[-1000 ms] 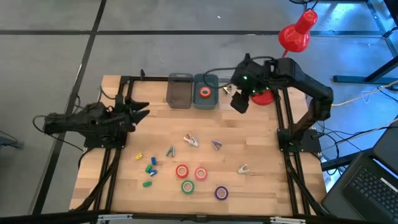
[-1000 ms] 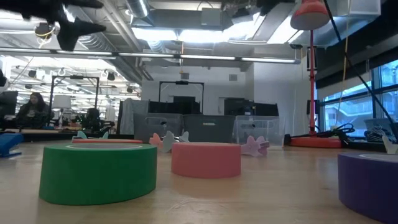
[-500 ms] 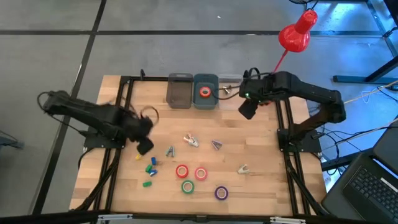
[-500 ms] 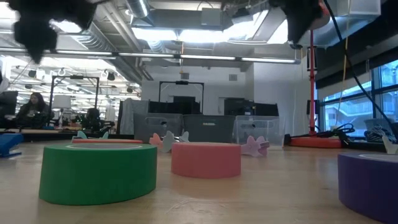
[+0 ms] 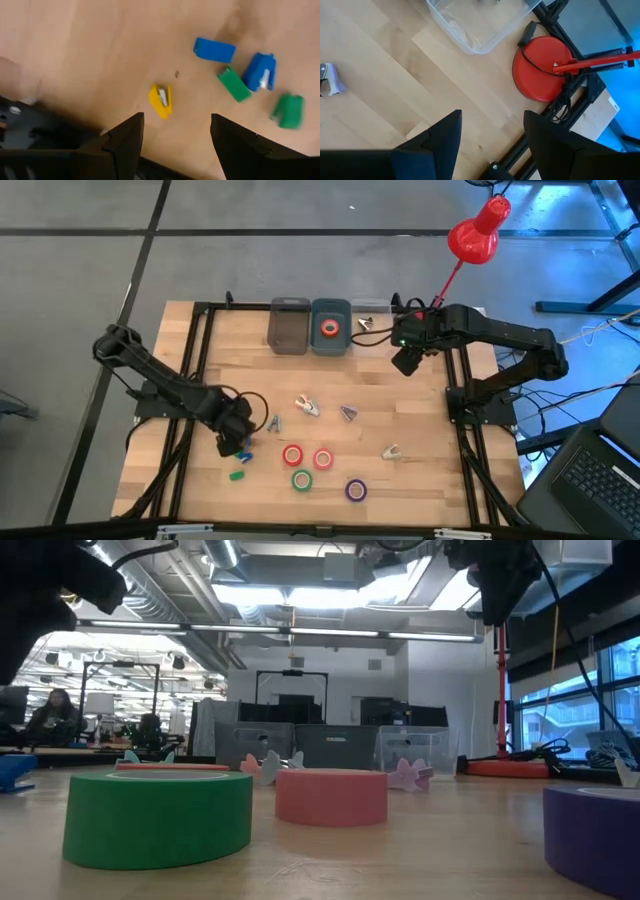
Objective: Pick and place Stapler, Stapler remover, tape
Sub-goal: Put the yellow stapler into the black bin
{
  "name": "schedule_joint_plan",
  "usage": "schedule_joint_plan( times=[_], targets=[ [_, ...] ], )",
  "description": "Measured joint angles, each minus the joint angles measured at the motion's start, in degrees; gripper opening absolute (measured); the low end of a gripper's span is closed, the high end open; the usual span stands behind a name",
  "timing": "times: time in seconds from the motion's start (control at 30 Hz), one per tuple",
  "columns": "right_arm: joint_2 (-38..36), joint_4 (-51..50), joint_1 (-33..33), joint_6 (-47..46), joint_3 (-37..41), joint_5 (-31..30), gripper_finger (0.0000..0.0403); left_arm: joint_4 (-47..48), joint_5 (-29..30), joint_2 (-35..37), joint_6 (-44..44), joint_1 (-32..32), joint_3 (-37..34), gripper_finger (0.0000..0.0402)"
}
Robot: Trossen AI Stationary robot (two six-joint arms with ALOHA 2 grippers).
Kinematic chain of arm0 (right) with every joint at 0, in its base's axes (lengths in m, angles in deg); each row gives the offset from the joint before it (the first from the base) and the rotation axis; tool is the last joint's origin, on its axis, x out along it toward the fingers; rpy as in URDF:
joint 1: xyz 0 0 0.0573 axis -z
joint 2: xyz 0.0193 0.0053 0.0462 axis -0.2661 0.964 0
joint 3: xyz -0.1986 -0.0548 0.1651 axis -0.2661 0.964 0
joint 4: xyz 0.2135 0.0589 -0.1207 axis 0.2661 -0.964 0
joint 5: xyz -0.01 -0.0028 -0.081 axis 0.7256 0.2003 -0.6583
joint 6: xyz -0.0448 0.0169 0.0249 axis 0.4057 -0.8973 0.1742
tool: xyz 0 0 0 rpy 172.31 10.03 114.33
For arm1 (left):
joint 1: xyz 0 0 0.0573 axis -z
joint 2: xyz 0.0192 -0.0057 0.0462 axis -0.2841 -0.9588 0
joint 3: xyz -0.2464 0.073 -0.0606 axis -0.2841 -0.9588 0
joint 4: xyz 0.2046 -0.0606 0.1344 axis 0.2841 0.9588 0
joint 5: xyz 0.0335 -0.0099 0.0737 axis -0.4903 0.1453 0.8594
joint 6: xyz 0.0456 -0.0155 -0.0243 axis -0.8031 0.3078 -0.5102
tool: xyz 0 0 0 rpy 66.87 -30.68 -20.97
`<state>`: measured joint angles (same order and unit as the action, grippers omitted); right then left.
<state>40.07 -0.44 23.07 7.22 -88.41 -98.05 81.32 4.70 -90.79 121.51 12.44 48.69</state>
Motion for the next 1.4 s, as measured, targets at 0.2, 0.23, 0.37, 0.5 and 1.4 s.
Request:
schedule_joint_plan(
  times=[0.2, 0.23, 0.37, 0.5, 1.4],
  targets=[
    [-0.04, 1.55, 0.00, 0.60, 0.00, 0.00, 0.0215, -0.03, 1.60, -3.27, 2.32, 1.50, -0.08, 0.0219],
    [-0.04, 1.58, 0.00, 0.68, 0.00, 0.00, 0.0215, -0.45, 1.50, -3.53, 2.54, 1.75, -0.51, 0.0219],
    [-0.04, 1.58, 0.00, 2.06, 0.00, 0.00, 0.0215, -4.52, -1.63, -3.85, 5.18, 2.35, -4.28, 0.0219],
    [-0.04, 1.58, 0.00, 2.32, 0.00, 0.01, 0.0215, -7.96, -2.82, -3.85, 6.68, 3.14, -7.98, 0.0219],
    [0.00, 2.65, 0.00, 3.85, -0.04, 0.66, 0.0215, -17.63, -2.10, -3.80, 6.69, 5.89, -15.85, 0.0219]
  ],
)
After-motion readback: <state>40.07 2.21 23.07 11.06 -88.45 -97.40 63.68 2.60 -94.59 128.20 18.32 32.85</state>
